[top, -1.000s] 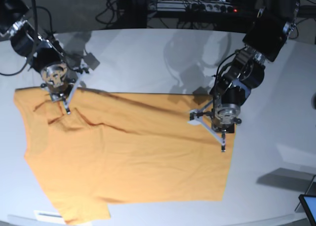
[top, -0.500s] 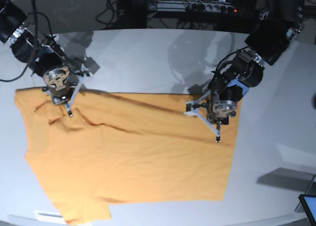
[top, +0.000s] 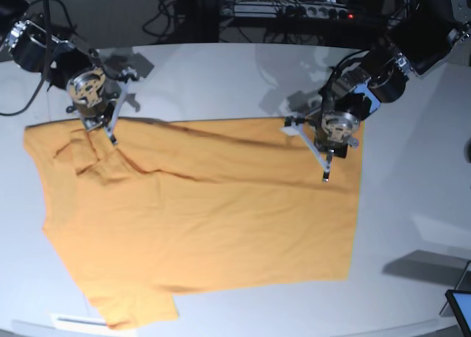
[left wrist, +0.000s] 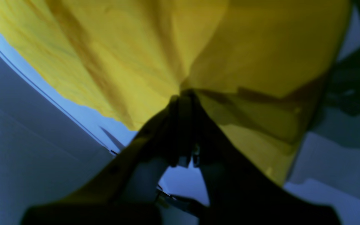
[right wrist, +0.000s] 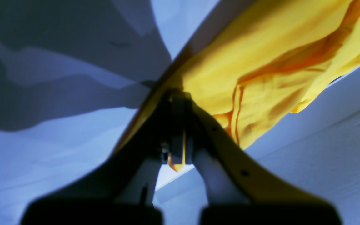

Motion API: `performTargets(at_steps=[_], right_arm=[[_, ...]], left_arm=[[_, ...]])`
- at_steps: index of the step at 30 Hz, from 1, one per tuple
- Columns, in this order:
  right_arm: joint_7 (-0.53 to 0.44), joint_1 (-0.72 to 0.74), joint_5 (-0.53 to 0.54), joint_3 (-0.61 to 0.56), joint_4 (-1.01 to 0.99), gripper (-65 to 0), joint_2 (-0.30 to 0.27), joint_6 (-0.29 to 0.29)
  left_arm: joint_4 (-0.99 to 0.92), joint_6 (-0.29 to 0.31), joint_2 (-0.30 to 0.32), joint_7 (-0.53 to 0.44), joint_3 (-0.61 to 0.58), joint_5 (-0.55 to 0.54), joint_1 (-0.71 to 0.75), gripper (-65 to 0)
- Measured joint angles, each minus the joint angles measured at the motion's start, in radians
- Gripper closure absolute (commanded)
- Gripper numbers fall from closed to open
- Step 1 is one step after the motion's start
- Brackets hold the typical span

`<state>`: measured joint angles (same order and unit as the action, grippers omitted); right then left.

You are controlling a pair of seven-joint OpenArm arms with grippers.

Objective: Fold the T-shirt properly
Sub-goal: 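Drag the held shoulder edge with both grippers to straighten the shirt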

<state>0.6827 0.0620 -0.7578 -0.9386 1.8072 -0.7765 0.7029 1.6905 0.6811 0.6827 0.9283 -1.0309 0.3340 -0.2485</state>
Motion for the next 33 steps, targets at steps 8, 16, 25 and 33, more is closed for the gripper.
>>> performTargets(at_steps=[8, 16, 25, 33], right_arm=[[0.007, 0.017, 0.016, 0.063, 0.024, 0.0, -0.011, 0.005], [-0.039, 0.204, 0.079, -0.048, -0.183, 0.0, 0.014, 0.004], [0.028, 0.185, -0.027, -0.139, -0.225, 0.0, 0.043, -0.045], [0.056, 0.082, -0.004, -0.141, -0.068, 0.0, -0.034, -0.038]], left_arm=[[0.019, 0.0, 0.018, -0.001, 0.003, 0.005, 0.023, 0.0], [0.015, 0.001, 0.016, 0.0, 0.005, 0.005, 0.019, 0.0], [0.02, 0.0, 0.037, -0.019, 0.005, -0.003, 0.02, 0.0], [0.029, 0.001, 0.051, -0.004, -0.004, 0.001, 0.025, 0.0]])
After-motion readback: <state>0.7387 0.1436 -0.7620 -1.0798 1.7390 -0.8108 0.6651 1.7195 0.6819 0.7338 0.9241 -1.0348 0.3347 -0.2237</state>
